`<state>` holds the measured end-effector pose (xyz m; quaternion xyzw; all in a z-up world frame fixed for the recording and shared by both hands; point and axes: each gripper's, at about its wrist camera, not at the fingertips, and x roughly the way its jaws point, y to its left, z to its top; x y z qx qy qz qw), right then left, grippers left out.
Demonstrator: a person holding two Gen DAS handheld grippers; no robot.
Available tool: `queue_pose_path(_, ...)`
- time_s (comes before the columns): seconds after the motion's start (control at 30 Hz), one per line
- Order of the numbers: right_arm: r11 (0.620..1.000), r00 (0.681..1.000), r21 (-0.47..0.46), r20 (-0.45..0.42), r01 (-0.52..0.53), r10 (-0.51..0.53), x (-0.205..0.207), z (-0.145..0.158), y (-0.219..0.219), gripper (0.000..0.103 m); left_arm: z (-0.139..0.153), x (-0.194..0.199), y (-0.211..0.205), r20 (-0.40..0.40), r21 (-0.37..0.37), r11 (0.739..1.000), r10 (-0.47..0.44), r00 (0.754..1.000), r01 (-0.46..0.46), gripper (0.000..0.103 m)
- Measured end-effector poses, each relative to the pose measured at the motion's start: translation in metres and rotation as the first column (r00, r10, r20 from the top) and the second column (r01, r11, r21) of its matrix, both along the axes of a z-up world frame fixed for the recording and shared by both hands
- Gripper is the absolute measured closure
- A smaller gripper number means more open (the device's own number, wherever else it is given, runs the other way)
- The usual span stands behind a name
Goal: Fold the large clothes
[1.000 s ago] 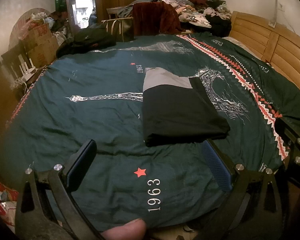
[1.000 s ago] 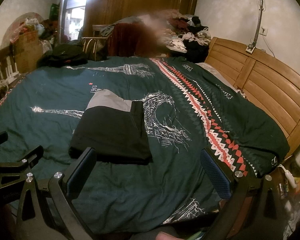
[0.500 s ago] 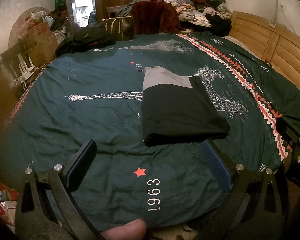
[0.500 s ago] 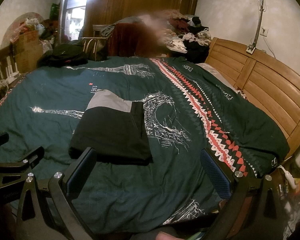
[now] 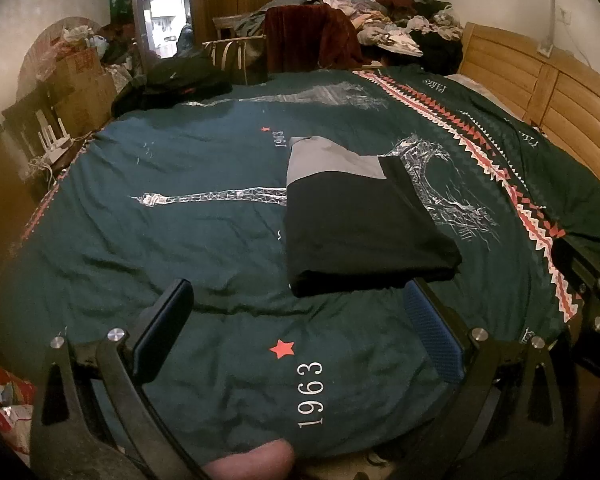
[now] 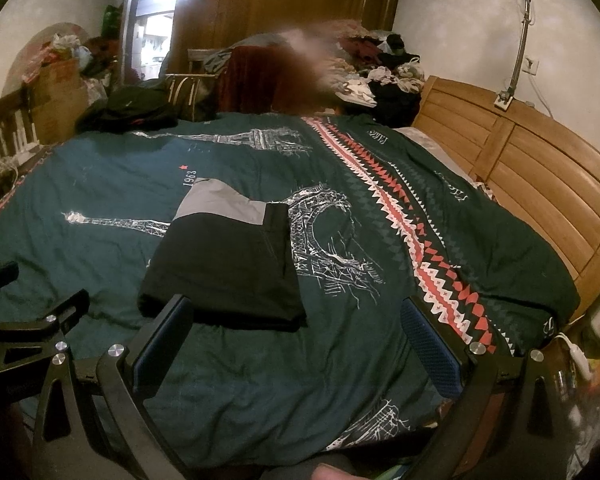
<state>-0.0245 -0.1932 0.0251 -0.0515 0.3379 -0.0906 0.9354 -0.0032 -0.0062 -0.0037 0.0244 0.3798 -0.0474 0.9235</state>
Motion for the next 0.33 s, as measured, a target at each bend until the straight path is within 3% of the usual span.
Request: queue_pose_path(0.33, 1.000, 1.000, 0.004, 0.000, -0.003, 0.003, 0.0019, 0.0041, 0.0017, 0.000, -0.0042, 0.0008, 0.0057, 0.020, -0.024, 0.999, 0.023, 1.000, -0.023, 0.000)
